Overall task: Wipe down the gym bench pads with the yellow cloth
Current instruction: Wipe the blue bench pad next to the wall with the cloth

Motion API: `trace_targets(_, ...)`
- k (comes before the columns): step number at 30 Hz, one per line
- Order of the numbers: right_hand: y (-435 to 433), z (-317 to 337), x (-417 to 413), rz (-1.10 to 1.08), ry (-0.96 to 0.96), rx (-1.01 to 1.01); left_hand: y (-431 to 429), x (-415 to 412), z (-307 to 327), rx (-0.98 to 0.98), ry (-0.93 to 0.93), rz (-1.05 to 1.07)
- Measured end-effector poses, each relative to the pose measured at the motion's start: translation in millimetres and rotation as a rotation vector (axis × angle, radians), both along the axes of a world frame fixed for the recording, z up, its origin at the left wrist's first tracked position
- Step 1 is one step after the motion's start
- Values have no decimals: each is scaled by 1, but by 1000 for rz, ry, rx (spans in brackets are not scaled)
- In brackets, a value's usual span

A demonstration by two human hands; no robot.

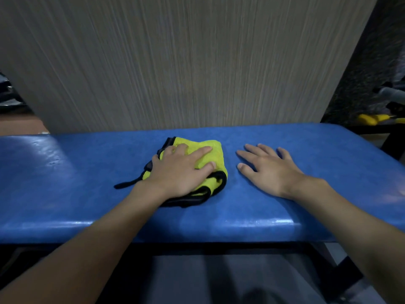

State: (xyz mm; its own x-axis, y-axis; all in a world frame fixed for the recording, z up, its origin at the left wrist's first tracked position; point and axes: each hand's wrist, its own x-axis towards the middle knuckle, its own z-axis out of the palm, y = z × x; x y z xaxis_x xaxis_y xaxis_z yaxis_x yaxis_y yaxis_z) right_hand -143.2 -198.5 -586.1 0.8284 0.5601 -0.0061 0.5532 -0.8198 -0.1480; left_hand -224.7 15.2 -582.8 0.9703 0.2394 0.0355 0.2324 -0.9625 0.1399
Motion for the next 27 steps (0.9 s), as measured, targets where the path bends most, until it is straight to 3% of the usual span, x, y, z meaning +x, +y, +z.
trace_targets(13,-1,-1,0,0,-14,8,38,122,8,-11,3,80)
trace_targets(19,-2,-1,-1,-3,-2,34,33,96,1,1,-28,51)
trace_targets(27,-2,-1,0,-8,-7,41,10,-7,-3,9,-53,-6)
